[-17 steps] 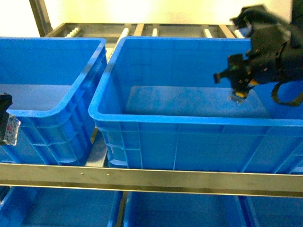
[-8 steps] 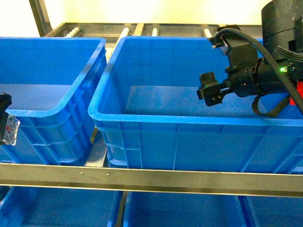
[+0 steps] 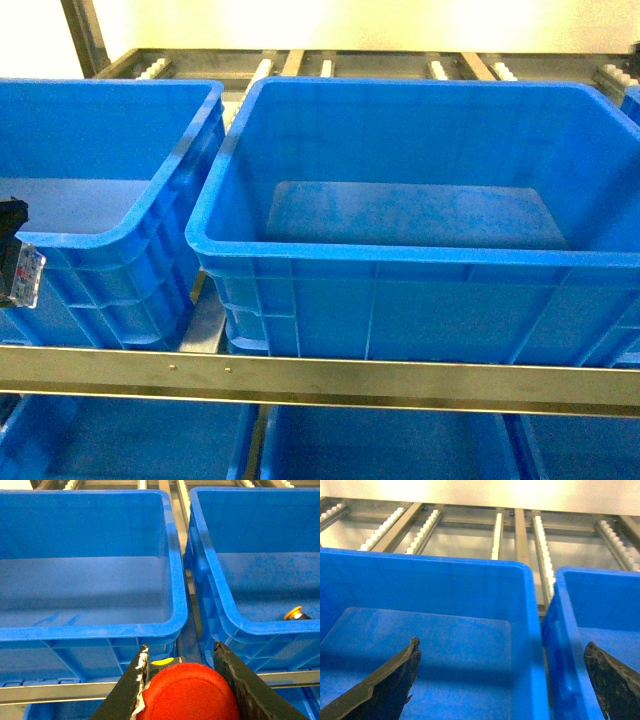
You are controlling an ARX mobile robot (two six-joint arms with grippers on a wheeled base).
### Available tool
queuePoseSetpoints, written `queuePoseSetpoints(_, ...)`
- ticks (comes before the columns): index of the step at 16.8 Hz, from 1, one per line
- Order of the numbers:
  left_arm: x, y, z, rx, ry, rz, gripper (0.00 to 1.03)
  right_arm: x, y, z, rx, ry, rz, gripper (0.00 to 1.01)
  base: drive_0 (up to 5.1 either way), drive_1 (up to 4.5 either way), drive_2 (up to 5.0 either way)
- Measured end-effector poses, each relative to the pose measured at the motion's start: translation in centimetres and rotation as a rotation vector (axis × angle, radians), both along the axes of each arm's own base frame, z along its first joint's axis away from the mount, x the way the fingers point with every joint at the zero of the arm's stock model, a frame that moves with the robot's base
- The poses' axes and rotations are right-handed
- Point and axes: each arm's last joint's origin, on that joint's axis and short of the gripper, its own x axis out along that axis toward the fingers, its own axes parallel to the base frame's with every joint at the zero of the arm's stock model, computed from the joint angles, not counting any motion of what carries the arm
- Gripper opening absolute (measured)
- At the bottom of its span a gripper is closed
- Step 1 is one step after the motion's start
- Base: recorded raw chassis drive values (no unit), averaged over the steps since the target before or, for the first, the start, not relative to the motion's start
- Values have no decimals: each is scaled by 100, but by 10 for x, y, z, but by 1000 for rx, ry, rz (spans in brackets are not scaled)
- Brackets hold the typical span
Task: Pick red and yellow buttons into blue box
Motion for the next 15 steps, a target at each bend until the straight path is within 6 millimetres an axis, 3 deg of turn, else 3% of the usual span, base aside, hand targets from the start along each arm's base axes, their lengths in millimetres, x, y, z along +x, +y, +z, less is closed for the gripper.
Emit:
queuePoseSetpoints(3, 0, 0, 0, 0, 0, 0, 31, -71, -23, 13, 21, -108, -87, 98, 0, 0, 0)
queuePoseSetpoints(4, 0, 0, 0, 0, 0, 0, 31, -94, -31, 9, 30, -106, -106, 98, 0, 0, 0)
queuePoseSetpoints(6, 0, 0, 0, 0, 0, 0, 31, -139, -44, -18, 68, -23, -165, 98, 0, 0, 0)
queuePoseSetpoints(8, 0, 0, 0, 0, 0, 0, 31, -169, -48, -36, 89, 30, -231, 98, 0, 0, 0)
queuePoseSetpoints(13, 5, -5, 4, -1, -1, -38, 31, -175, -46, -41, 90, 43, -238, 98, 0, 0, 0)
queuePoseSetpoints(15, 33, -19, 35, -17, -102, -101, 31, -175, -46, -41, 90, 43, -238, 98, 0, 0, 0)
